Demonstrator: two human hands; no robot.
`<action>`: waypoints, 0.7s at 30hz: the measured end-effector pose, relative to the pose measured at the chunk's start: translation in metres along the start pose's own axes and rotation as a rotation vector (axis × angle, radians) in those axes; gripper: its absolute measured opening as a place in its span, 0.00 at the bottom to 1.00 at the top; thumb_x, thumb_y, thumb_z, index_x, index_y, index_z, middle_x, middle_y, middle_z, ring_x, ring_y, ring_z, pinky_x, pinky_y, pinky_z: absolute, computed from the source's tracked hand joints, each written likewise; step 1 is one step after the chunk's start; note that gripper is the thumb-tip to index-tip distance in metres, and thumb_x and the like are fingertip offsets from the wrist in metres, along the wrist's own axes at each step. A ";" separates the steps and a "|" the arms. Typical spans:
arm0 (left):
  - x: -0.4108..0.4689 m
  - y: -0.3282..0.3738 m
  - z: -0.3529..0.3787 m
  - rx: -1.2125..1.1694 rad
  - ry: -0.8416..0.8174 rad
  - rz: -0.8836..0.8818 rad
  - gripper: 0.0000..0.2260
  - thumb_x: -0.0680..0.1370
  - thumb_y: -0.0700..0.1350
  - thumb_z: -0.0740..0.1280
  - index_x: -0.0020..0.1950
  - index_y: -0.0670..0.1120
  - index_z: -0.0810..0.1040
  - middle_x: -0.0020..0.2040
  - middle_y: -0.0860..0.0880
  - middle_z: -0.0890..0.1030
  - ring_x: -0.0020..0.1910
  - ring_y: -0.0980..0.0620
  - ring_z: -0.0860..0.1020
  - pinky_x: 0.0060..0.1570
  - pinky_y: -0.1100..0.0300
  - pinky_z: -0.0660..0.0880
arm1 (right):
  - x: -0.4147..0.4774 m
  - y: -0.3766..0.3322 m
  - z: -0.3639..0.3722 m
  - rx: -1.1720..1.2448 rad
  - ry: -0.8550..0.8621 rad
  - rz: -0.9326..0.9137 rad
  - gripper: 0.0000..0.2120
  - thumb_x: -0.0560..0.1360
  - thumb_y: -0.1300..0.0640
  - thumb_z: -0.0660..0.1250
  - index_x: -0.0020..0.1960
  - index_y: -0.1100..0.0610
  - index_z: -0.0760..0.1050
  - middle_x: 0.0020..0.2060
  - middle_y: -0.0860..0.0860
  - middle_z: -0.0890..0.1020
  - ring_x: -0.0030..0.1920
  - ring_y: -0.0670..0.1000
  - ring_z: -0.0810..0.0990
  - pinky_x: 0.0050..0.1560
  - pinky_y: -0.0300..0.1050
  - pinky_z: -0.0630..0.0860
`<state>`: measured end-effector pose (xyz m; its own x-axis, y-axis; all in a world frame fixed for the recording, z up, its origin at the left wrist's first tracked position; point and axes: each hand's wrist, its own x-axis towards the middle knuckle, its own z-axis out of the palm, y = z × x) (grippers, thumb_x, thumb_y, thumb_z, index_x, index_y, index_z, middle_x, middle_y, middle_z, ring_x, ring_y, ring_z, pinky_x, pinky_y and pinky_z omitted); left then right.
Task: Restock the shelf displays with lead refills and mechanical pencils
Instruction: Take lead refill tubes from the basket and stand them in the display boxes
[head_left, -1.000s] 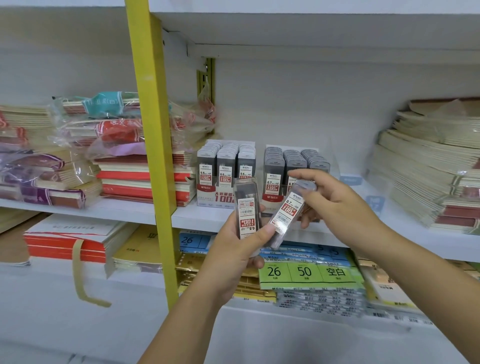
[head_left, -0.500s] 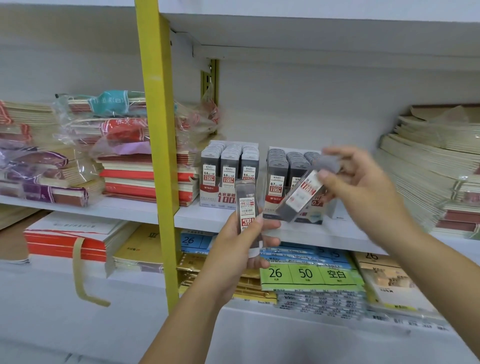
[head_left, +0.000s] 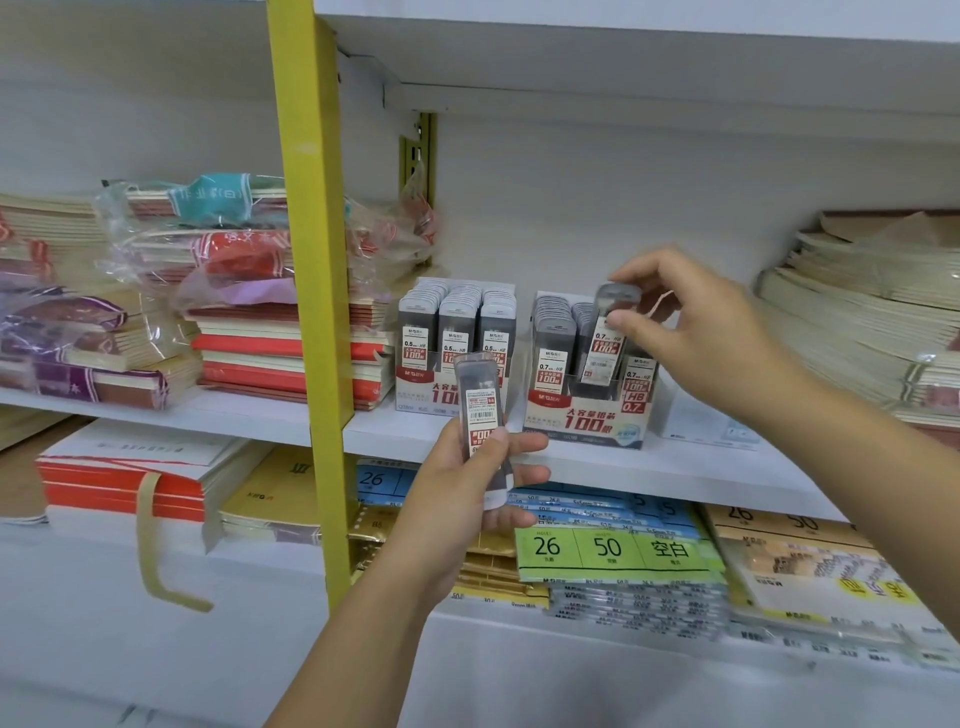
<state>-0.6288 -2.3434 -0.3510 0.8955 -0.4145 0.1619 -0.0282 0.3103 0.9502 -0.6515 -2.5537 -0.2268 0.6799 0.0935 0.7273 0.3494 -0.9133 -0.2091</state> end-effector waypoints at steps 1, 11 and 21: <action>0.000 0.000 0.000 -0.013 -0.004 0.001 0.11 0.82 0.50 0.61 0.65 0.59 0.71 0.52 0.54 0.87 0.50 0.53 0.86 0.34 0.59 0.81 | 0.000 0.002 0.003 -0.072 -0.008 -0.010 0.10 0.73 0.53 0.71 0.53 0.46 0.74 0.44 0.38 0.73 0.48 0.42 0.72 0.48 0.33 0.67; -0.004 0.002 -0.001 -0.067 -0.033 0.033 0.16 0.72 0.53 0.70 0.60 0.56 0.77 0.51 0.49 0.87 0.50 0.49 0.86 0.32 0.61 0.82 | -0.024 -0.001 0.019 -0.307 0.106 -0.017 0.14 0.75 0.54 0.69 0.59 0.54 0.81 0.50 0.50 0.73 0.54 0.50 0.66 0.52 0.44 0.64; -0.009 0.002 -0.005 0.046 -0.119 0.063 0.12 0.77 0.48 0.73 0.58 0.62 0.79 0.53 0.49 0.86 0.42 0.53 0.85 0.30 0.65 0.75 | -0.050 -0.044 0.048 0.693 -0.122 0.299 0.18 0.73 0.58 0.73 0.60 0.45 0.76 0.41 0.49 0.84 0.41 0.46 0.82 0.38 0.36 0.76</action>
<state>-0.6351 -2.3345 -0.3515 0.8322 -0.4950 0.2496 -0.1057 0.3002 0.9480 -0.6699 -2.4987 -0.2850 0.8617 -0.0387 0.5060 0.4364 -0.4526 -0.7776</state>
